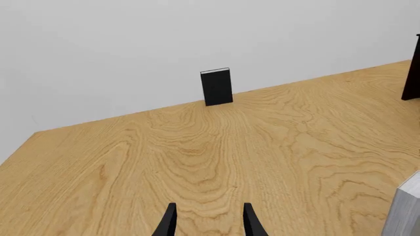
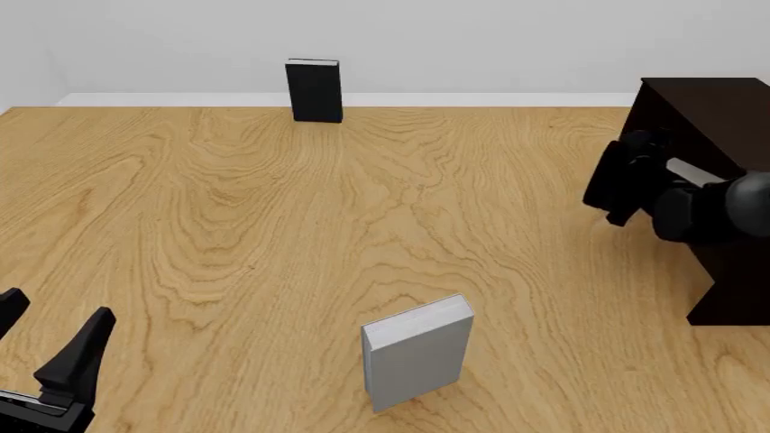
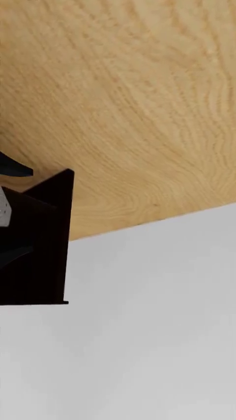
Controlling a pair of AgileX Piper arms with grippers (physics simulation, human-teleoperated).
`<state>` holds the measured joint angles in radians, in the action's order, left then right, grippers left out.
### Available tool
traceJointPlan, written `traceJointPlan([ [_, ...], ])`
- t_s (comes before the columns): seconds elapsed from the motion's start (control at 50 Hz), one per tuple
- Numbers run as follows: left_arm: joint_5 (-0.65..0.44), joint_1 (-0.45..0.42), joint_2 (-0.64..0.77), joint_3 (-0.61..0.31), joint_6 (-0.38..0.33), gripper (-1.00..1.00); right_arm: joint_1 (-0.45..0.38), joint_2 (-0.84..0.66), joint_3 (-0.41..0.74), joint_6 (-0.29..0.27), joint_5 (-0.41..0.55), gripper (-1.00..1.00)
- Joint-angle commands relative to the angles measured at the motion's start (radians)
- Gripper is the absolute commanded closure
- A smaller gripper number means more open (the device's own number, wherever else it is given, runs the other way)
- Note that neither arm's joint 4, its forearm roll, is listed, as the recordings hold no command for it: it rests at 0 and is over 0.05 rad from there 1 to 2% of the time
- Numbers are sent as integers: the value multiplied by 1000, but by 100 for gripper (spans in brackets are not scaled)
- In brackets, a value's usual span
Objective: Pick up the book on the right and place it on the cabinet shelf.
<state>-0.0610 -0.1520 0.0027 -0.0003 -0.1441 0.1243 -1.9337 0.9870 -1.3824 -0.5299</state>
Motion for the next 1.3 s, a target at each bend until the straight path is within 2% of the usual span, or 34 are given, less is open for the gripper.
traceJointPlan([
  [0.02,-2,-2,0,0,2,-100,28,5,9,10,33,-100],
  [0.18,-3,-5,0,0,3,-100,21,21,11,30,81,-100],
  [0.42,-4,-8,0,0,5,-100,32,43,5,29,110,-100],
  [1.3,-5,-16,0,0,6,-100,74,97,-93,37,79,-100],
])
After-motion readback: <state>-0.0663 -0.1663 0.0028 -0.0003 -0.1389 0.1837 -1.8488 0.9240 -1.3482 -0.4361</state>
